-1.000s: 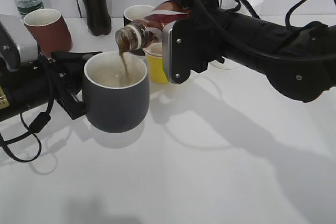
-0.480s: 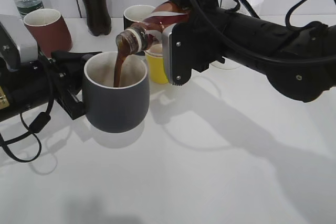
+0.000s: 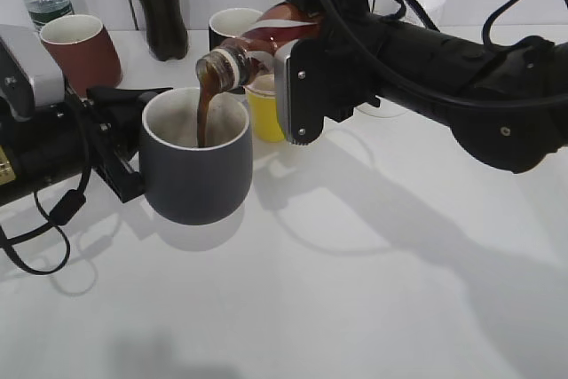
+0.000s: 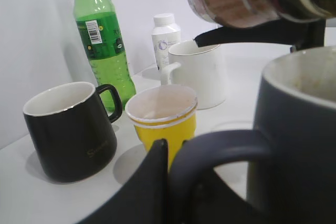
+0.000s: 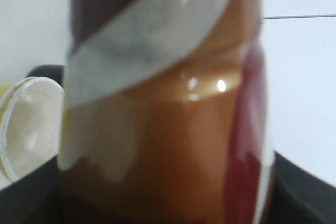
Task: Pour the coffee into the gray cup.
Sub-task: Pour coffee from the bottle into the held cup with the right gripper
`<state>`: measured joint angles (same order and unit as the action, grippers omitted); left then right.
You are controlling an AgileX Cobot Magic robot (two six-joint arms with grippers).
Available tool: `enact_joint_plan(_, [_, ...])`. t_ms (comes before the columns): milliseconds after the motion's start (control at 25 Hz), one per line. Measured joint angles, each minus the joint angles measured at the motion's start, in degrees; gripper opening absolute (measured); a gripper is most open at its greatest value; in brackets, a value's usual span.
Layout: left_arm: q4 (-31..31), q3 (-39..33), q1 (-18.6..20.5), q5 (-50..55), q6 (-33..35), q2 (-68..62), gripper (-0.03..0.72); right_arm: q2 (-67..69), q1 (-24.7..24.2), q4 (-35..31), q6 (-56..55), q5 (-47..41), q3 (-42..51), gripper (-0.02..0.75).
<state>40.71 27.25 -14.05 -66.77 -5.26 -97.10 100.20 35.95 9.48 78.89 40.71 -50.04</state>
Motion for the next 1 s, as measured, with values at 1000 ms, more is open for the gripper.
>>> enact_joint_plan(1000, [0.0, 0.0, 0.0, 0.1, 0.0, 0.0, 0.043, 0.0, 0.0, 0.02, 1.22, 0.14, 0.0, 0.528])
